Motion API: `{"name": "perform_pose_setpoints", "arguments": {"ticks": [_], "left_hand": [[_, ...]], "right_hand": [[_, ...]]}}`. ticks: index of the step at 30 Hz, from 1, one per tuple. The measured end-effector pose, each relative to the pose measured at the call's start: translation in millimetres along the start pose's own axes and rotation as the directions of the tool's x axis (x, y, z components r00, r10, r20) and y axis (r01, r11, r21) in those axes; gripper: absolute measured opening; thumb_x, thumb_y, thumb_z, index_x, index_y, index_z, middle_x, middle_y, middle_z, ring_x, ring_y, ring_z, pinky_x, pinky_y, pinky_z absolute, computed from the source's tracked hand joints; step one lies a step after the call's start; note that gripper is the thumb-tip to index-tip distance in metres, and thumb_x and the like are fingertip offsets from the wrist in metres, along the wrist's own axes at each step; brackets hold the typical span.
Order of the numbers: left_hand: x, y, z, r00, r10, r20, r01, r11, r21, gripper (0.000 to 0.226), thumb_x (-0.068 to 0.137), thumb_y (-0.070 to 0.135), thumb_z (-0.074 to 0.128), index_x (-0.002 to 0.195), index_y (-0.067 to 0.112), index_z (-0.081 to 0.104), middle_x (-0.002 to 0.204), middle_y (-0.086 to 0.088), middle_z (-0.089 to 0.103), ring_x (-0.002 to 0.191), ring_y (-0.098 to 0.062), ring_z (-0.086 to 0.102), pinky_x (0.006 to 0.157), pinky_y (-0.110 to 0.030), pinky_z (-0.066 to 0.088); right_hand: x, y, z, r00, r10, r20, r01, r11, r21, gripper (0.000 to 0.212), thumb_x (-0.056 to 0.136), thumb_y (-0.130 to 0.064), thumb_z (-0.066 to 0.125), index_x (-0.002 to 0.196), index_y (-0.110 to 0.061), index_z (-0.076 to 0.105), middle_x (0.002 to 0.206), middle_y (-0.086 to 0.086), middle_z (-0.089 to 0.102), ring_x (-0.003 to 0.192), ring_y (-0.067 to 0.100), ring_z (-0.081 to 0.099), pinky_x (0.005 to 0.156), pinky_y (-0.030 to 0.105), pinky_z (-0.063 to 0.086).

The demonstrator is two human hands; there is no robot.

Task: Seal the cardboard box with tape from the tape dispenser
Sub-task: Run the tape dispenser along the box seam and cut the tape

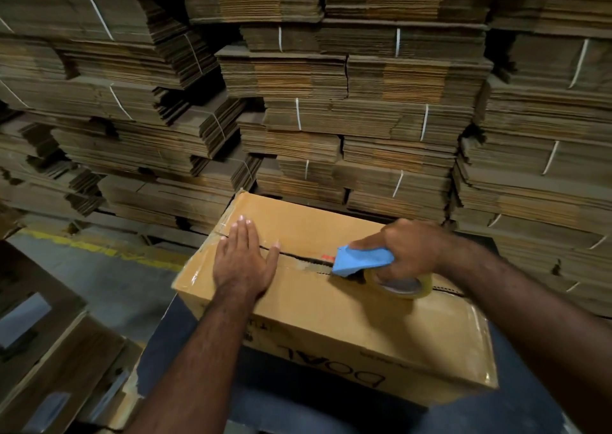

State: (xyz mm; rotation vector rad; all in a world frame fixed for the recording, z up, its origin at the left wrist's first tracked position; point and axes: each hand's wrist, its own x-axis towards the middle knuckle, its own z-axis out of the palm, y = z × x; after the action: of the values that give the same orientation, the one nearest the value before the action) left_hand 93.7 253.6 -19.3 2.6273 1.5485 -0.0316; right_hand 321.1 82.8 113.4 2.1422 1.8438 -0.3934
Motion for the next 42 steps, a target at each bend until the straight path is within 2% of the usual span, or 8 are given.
{"name": "perform_pose_setpoints", "arguments": {"ticks": [3, 8, 15, 20, 23, 27, 33, 42], "left_hand": [[10, -7, -4, 1.000, -0.002, 0.031, 0.002, 1.000, 0.012, 0.082, 0.095, 0.066, 0.006, 0.155, 0.013, -0.009, 0.164, -0.007, -0.012, 0.151, -0.020, -0.007, 0.122, -0.040, 0.002], [8, 3, -6, 1.000, 0.009, 0.027, -0.010, 0.999, 0.036, 0.077, 0.099, 0.058, 0.009, 0.155, 0.009, -0.008, 0.164, -0.011, -0.011, 0.151, -0.024, -0.007, 0.123, -0.044, 0.003], [-35, 46, -2, 0.888, 0.454, 0.064, -0.456, 0.890, 0.005, 0.066, 0.101, 0.048, 0.008, 0.156, 0.016, -0.009, 0.164, -0.002, -0.014, 0.150, -0.016, -0.011, 0.123, -0.041, -0.001], [-43, 48, -8, 0.809, 0.581, 0.086, -0.584, 0.812, 0.005, 0.061, 0.103, 0.046, 0.009, 0.156, 0.022, -0.009, 0.163, 0.005, -0.015, 0.149, -0.009, -0.013, 0.123, -0.037, -0.002], [-41, 28, -8, 0.847, 0.526, 0.071, -0.527, 0.850, -0.011, 0.062, 0.103, 0.051, 0.011, 0.157, 0.023, -0.004, 0.164, 0.006, -0.009, 0.150, -0.007, -0.008, 0.122, -0.034, -0.001], [-25, -14, -8, 0.984, 0.178, 0.022, -0.175, 0.979, -0.100, 0.070, 0.101, 0.057, 0.007, 0.157, 0.017, -0.001, 0.165, -0.002, -0.004, 0.151, -0.015, -0.005, 0.122, -0.039, 0.000], [5, -36, -16, 0.999, -0.039, 0.026, 0.041, 0.995, -0.093, 0.074, 0.100, 0.057, 0.006, 0.157, 0.010, 0.003, 0.165, -0.009, -0.001, 0.152, -0.022, -0.002, 0.123, -0.043, 0.001], [-36, 18, -6, 0.911, 0.404, 0.082, -0.400, 0.914, -0.063, 0.077, 0.099, 0.056, 0.018, 0.156, 0.010, -0.005, 0.164, -0.011, -0.009, 0.151, -0.019, -0.008, 0.121, -0.034, -0.003]], "right_hand": [[20, -22, -5, 1.000, -0.009, 0.011, 0.010, 0.999, -0.050, 0.067, 0.078, -0.053, 0.059, 0.143, -0.053, 0.042, 0.138, -0.017, 0.057, 0.120, 0.015, 0.054, 0.079, 0.033, 0.047], [30, -26, -6, 0.999, 0.021, 0.049, -0.018, 0.998, -0.064, 0.065, 0.079, -0.049, 0.059, 0.143, -0.050, 0.044, 0.139, -0.011, 0.055, 0.120, 0.017, 0.053, 0.082, 0.036, 0.046], [29, -22, -3, 0.999, 0.006, 0.051, -0.004, 0.999, -0.046, 0.069, 0.077, -0.054, 0.060, 0.143, -0.048, 0.044, 0.141, -0.011, 0.055, 0.120, 0.017, 0.054, 0.088, 0.037, 0.050], [29, -19, -4, 0.999, -0.010, 0.048, 0.012, 0.999, -0.046, 0.071, 0.075, -0.057, 0.061, 0.143, -0.048, 0.044, 0.139, -0.011, 0.057, 0.119, 0.017, 0.054, 0.086, 0.034, 0.048], [29, -18, -6, 0.998, -0.002, 0.062, 0.004, 1.000, -0.027, 0.071, 0.075, -0.056, 0.062, 0.143, -0.048, 0.044, 0.138, -0.010, 0.057, 0.118, 0.017, 0.055, 0.090, 0.037, 0.050], [27, -19, -7, 0.997, 0.007, 0.081, -0.005, 1.000, -0.020, 0.070, 0.076, -0.053, 0.062, 0.144, -0.048, 0.044, 0.137, -0.011, 0.057, 0.116, 0.016, 0.054, 0.091, 0.037, 0.051], [27, -19, -7, 0.998, 0.010, 0.060, -0.008, 0.999, -0.036, 0.068, 0.078, -0.057, 0.060, 0.143, -0.051, 0.042, 0.138, -0.013, 0.056, 0.119, 0.016, 0.053, 0.091, 0.038, 0.050], [29, -18, -4, 0.999, 0.001, 0.050, 0.000, 1.000, -0.021, 0.068, 0.079, -0.054, 0.063, 0.144, -0.048, 0.044, 0.137, -0.012, 0.057, 0.116, 0.016, 0.053, 0.088, 0.036, 0.049]]}}
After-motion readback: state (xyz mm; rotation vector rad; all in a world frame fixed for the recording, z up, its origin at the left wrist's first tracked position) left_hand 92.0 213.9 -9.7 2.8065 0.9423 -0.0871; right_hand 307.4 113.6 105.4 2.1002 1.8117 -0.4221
